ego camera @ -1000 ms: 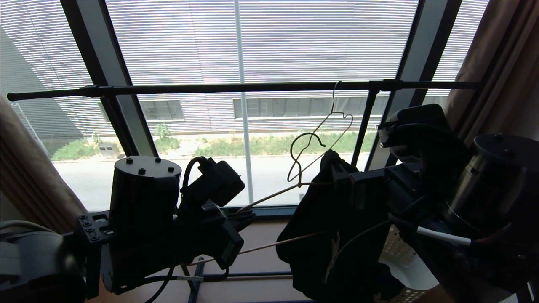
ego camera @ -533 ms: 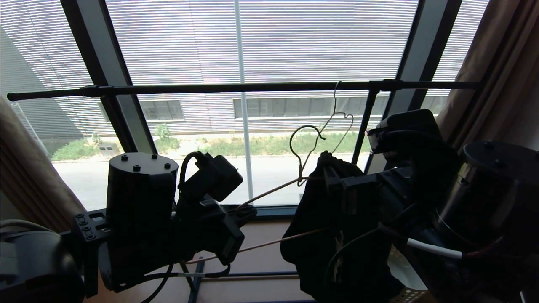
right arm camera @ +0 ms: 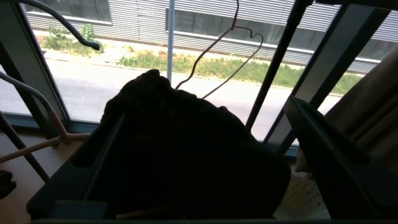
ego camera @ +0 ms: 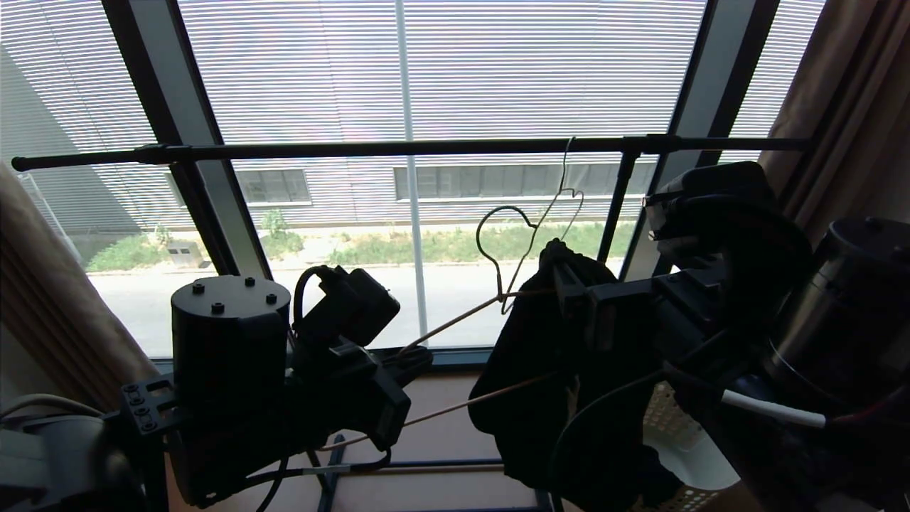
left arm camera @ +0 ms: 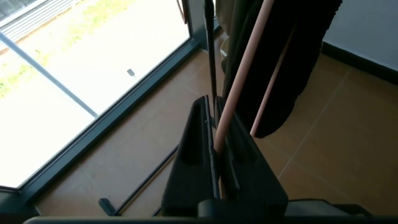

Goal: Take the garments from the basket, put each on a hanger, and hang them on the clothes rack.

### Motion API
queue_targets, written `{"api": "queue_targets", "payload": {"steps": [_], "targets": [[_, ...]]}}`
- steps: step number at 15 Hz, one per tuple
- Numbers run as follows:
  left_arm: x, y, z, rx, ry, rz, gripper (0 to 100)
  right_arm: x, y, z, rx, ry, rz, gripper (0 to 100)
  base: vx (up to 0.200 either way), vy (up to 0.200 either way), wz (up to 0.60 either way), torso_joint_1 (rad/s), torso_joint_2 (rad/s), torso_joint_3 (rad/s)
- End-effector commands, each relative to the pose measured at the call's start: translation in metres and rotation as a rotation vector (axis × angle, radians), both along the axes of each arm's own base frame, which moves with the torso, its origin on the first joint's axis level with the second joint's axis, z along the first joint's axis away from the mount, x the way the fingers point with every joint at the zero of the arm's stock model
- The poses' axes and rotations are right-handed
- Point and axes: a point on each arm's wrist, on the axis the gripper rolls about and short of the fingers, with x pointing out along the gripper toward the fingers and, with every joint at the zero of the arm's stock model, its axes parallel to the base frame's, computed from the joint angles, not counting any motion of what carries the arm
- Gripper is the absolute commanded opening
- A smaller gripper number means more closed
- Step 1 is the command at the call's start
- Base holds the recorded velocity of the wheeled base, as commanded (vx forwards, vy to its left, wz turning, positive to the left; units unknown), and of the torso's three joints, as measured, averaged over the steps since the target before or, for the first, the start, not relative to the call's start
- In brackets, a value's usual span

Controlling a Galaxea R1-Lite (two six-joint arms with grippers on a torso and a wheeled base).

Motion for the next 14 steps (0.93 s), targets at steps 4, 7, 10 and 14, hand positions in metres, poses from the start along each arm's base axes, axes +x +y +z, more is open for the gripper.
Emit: {"api": "queue_targets", "payload": {"steps": [4,7,10,14], "targets": [[0.004,-0.002,-0.004,-0.034,0.017,0.029,0,-0.004,0.002,-0.001,-0.002,0.002,0.017,100,0.000,0.000,0.00,0.000,0.00,0.000],[0.004,-0.003,-0.003,-0.053,0.009,0.032,0,-0.005,0.004,-0.004,-0.012,0.009,0.024,100,0.000,0.000,0.00,0.000,0.00,0.000],[0.003,-0.002,-0.005,-0.054,0.012,0.033,0,-0.007,0.003,-0.002,-0.004,0.004,0.029,100,0.000,0.000,0.00,0.000,0.00,0.000],[0.000,0.001,-0.009,-0.062,0.003,0.030,0,-0.009,-0.012,0.002,-0.012,0.001,0.037,100,0.000,0.000,0.00,0.000,0.00,0.000]]}}
